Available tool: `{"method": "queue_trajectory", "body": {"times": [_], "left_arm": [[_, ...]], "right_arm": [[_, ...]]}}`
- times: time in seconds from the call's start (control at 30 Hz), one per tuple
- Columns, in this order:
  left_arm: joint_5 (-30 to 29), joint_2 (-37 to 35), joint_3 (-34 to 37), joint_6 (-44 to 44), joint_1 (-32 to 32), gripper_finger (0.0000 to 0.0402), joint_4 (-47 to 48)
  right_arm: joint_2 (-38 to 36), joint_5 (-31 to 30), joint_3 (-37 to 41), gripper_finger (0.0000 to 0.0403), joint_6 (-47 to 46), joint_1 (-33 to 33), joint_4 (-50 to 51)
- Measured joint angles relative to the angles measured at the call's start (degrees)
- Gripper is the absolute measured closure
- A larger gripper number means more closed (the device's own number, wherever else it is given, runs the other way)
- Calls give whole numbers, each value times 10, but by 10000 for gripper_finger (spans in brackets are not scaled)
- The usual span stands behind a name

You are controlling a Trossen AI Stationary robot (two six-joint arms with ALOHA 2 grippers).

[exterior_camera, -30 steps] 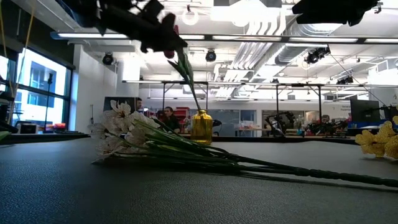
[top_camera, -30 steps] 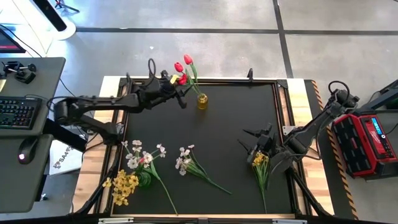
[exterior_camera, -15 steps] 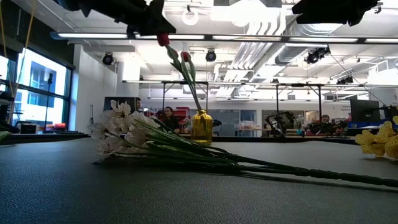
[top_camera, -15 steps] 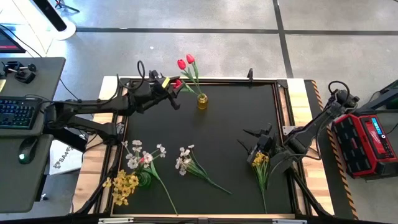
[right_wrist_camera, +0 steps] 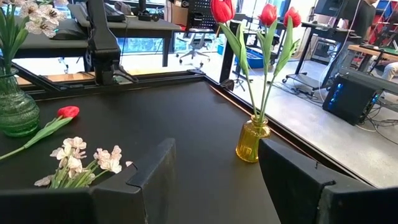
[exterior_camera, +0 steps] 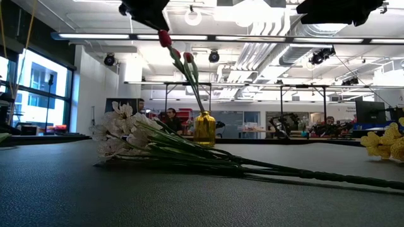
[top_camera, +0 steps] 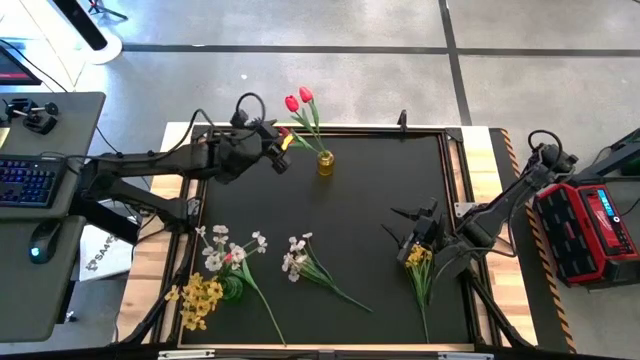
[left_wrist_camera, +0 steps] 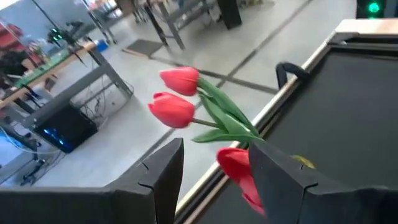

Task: Sort flowers into vase by color
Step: Put the red flower into the yellow vase

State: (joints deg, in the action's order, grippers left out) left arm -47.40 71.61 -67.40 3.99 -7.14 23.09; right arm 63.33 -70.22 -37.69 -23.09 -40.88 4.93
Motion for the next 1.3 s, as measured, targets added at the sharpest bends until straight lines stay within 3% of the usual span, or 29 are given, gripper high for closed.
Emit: {"method": "queue_trajectory", "body": {"times": [0.43, 0.83, 1.1, 1.23, 1.3], "left_arm": [[25, 45, -95, -80, 81, 231, 183], [206, 43, -134, -120, 194, 232, 191], [228, 59, -136, -164, 252, 232, 124], [234, 88, -168, -204, 260, 232, 161], [233, 105, -189, -230, 264, 232, 202]], "right_arm": [[0, 2, 0, 187, 0, 0, 0], [0, 2, 0, 187, 13, 0, 2], [0, 1, 0, 187, 54, 2, 2], [0, 9, 0, 187, 63, 13, 2], [0, 47, 0, 187, 66, 24, 2]]}}
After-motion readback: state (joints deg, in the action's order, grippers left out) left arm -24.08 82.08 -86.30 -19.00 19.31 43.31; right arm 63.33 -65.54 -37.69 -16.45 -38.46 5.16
